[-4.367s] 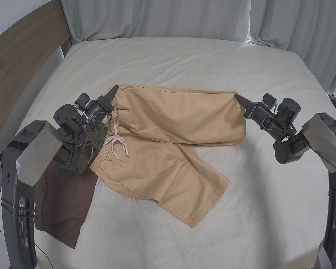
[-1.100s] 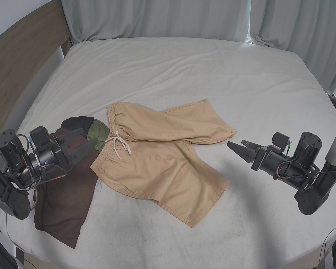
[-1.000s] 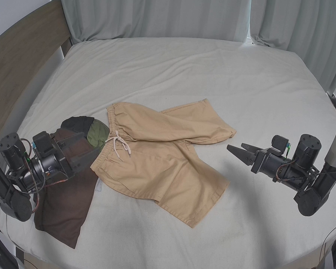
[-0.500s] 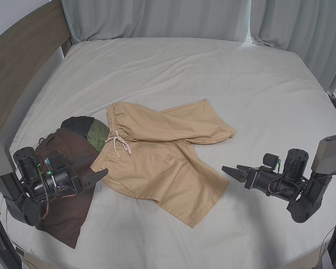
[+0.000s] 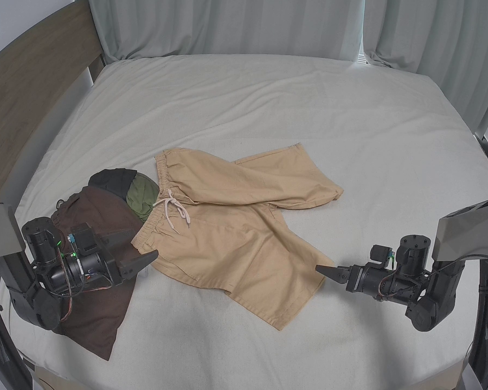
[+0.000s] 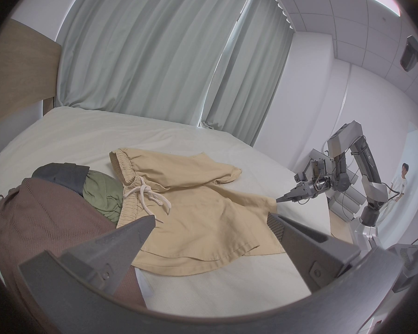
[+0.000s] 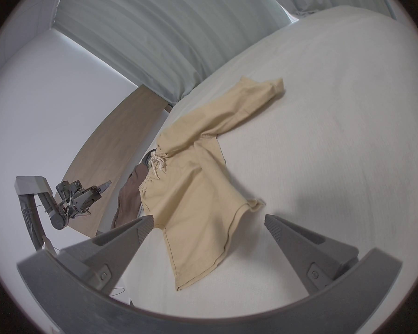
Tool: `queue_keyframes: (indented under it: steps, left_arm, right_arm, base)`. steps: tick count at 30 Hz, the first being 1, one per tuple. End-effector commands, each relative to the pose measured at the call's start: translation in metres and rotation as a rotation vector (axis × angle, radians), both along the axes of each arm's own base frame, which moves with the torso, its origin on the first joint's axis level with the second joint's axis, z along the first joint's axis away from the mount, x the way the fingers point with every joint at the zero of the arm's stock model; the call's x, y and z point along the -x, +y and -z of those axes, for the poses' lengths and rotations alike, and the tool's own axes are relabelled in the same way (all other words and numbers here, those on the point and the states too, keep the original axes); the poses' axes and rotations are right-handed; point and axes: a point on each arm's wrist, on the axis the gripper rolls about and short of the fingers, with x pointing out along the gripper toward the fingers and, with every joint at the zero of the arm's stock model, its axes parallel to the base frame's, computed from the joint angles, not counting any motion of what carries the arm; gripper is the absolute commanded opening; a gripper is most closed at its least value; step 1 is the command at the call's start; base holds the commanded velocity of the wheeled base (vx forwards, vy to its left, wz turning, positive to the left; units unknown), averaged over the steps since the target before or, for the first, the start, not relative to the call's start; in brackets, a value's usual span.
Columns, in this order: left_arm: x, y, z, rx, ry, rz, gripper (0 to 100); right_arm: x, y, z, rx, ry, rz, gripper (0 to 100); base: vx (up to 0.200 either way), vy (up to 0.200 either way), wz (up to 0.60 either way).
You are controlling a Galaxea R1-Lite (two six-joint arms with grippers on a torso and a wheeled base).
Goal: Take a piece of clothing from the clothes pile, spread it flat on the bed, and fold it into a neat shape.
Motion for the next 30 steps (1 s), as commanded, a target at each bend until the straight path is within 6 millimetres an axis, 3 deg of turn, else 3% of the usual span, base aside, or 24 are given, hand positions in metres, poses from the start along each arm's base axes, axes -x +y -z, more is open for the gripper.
queue_keyframes:
  steps: [1, 19, 24, 25, 30]
  left_arm:
    - [0.0, 0.0, 0.002, -0.001, 0.004, -0.001, 100]
    - [0.0, -0.001, 0.004, -0.005, 0.009, 0.004, 100]
    - [0.0, 0.0, 0.004, -0.005, 0.009, 0.003, 100]
    - [0.0, -0.001, 0.005, -0.007, 0.011, 0.005, 100]
    - [0.0, -0.002, 0.004, -0.008, 0.008, 0.01, 100]
  right_arm:
    - [0.0, 0.002, 0.011, -0.004, 0.042, 0.0, 100]
    - [-0.025, 0.019, 0.022, -0.119, 0.078, 0.018, 100]
    - [-0.029, 0.019, 0.015, -0.157, 0.075, 0.032, 100]
    - [-0.03, 0.019, 0.003, -0.184, 0.055, 0.043, 100]
    - [-0.036, 0.02, 0.002, -0.185, 0.036, 0.075, 100]
  base:
    - [0.0, 0.0, 0.0]
    - [0.0, 0.0, 0.0]
    - [0.0, 0.0, 0.0]
    - [0.0, 0.0, 0.0]
    - [0.0, 0.0, 0.0]
